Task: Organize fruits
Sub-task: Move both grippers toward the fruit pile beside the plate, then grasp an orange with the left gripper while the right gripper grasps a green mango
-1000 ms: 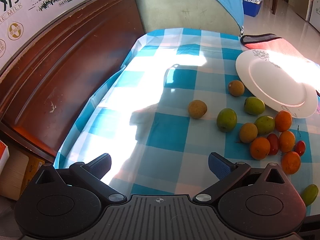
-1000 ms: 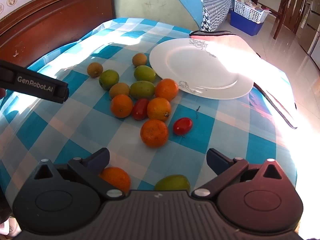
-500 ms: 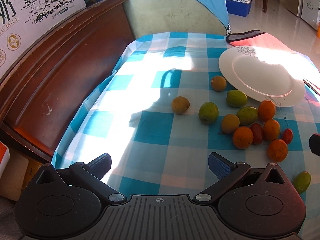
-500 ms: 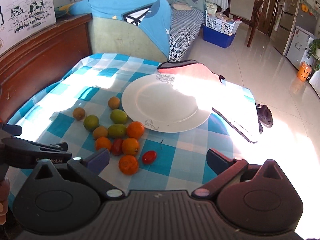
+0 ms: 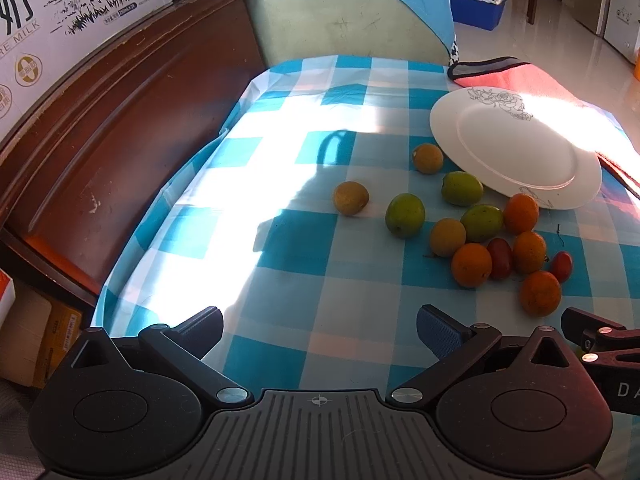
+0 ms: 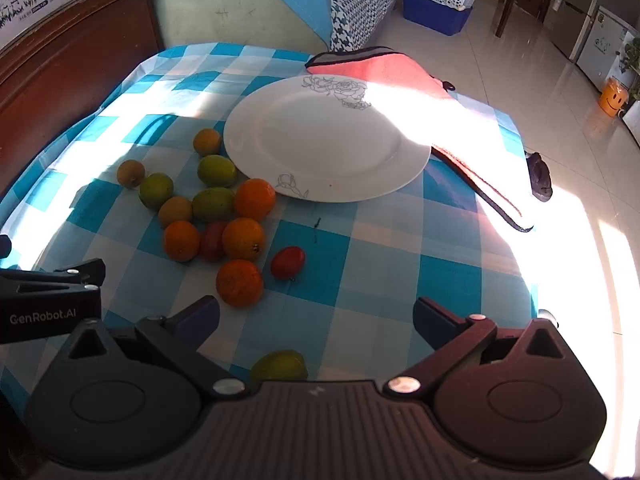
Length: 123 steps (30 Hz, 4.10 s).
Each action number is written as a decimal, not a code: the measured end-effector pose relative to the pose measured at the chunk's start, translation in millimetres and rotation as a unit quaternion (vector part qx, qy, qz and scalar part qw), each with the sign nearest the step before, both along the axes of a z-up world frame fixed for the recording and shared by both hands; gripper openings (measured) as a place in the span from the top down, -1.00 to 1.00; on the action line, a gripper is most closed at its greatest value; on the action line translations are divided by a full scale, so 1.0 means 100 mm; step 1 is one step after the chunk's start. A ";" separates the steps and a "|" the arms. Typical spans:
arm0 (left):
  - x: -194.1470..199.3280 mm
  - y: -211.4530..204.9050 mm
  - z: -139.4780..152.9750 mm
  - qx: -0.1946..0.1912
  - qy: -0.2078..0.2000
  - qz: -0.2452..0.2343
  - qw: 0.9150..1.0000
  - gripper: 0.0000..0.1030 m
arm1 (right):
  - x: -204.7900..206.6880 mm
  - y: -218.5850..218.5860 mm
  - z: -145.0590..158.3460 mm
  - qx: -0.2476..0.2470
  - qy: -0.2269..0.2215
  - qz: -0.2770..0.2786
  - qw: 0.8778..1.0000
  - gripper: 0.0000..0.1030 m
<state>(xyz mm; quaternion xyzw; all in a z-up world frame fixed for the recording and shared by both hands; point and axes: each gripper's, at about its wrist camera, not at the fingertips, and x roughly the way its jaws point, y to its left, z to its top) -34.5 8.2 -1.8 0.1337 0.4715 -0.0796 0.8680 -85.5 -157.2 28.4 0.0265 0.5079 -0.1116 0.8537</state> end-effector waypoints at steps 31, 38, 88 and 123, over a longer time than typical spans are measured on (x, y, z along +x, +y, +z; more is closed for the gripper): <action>-0.06 -0.04 -0.04 0.000 0.013 -0.008 1.000 -1.00 | 0.07 -0.01 -0.08 -0.005 0.014 -0.021 1.000 -0.98; -0.06 -0.03 -0.04 0.000 0.013 -0.007 1.000 -1.00 | 0.07 0.00 -0.08 -0.009 0.013 -0.018 1.000 -0.98; -0.32 -0.13 -0.06 -0.039 0.014 -0.103 0.994 -1.00 | -0.21 -0.27 0.06 0.006 -0.066 0.033 0.997 -0.98; -0.67 -0.29 -0.24 -0.073 -0.001 -0.242 0.967 -0.61 | -0.40 -0.21 -0.17 0.072 -0.024 0.130 0.989 -0.28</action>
